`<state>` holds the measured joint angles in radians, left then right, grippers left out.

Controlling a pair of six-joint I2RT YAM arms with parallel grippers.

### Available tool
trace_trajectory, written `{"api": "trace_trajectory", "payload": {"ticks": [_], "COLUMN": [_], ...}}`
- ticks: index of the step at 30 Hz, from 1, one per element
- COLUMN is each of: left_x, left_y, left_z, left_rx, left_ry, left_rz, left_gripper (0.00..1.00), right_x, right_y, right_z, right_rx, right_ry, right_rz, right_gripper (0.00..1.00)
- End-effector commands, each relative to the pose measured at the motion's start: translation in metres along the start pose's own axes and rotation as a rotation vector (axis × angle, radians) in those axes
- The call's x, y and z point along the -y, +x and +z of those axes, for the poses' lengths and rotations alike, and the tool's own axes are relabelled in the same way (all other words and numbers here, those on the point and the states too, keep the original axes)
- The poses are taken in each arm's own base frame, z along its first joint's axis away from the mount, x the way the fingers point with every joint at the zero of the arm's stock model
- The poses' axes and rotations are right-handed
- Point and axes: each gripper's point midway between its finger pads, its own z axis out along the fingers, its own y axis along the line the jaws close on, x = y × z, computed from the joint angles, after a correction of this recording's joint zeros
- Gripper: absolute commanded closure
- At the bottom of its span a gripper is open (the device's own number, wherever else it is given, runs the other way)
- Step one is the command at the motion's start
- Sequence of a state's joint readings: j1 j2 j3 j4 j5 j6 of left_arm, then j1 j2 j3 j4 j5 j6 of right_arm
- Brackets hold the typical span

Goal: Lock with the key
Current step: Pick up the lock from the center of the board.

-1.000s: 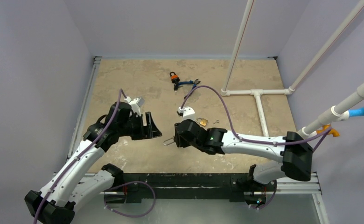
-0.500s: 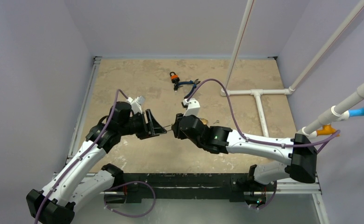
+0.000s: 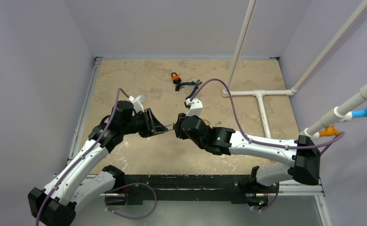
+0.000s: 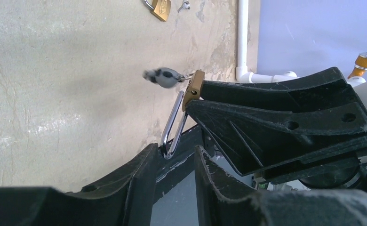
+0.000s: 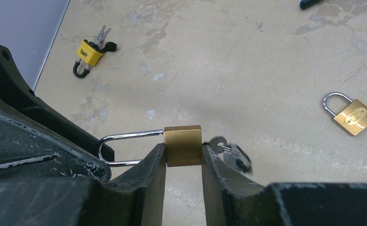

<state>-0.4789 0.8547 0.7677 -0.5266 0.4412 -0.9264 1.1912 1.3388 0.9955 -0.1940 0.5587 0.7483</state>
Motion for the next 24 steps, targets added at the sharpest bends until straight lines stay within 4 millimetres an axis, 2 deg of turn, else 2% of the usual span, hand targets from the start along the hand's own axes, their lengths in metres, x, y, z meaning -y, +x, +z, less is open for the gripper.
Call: {"api": "trace_trajectory", "payload": {"ticks": [1,6,10,12,13,14,15,18,20,21,24], "left_x": [0.007,0.003,0.002,0.003,0.004,0.006,0.010,0.019,0.029,0.034,0.057], "left_y": [-0.011,-0.014,-0.015,-0.016,-0.017,-0.018,-0.019,-0.020,-0.021,-0.021,-0.019], "left_z": [0.005,0.011,0.013,0.013,0.012,0.010,0.007,-0.010,-0.029,-0.038,-0.069], "left_rx": [0.036,0.041,0.042,0.043,0.043,0.041,0.033,0.006,0.013,0.016,0.018], "left_ry": [0.030,0.019,0.019,0.018,0.018,0.021,0.026,0.013,0.015,0.022,0.069], "left_rz": [0.009,0.009,0.015,0.031,0.050,0.080,0.117,0.262,0.366,0.418,0.544], "left_gripper": [0.69,0.76,0.90,1.00,1.00,1.00,1.00,1.00,1.00,1.00,1.00], "right_x": [-0.021,-0.021,-0.021,-0.022,-0.024,-0.025,-0.026,-0.034,-0.037,-0.040,-0.048], "right_y": [-0.042,-0.041,-0.041,-0.040,-0.040,-0.040,-0.040,-0.041,-0.050,-0.053,-0.069], "right_z": [-0.011,-0.012,-0.013,-0.013,-0.014,-0.015,-0.015,-0.026,-0.038,-0.045,-0.062], "right_rx": [0.112,0.110,0.108,0.103,0.099,0.096,0.094,0.091,0.127,0.133,0.153], "right_ry": [-0.050,-0.058,-0.060,-0.068,-0.076,-0.085,-0.097,-0.176,-0.238,-0.284,-0.392], "right_rz": [0.075,0.078,0.076,0.073,0.071,0.069,0.061,0.037,0.011,-0.016,-0.077], "right_gripper": [1.00,1.00,1.00,1.00,1.00,0.96,0.88,0.47,0.27,0.20,0.14]}}
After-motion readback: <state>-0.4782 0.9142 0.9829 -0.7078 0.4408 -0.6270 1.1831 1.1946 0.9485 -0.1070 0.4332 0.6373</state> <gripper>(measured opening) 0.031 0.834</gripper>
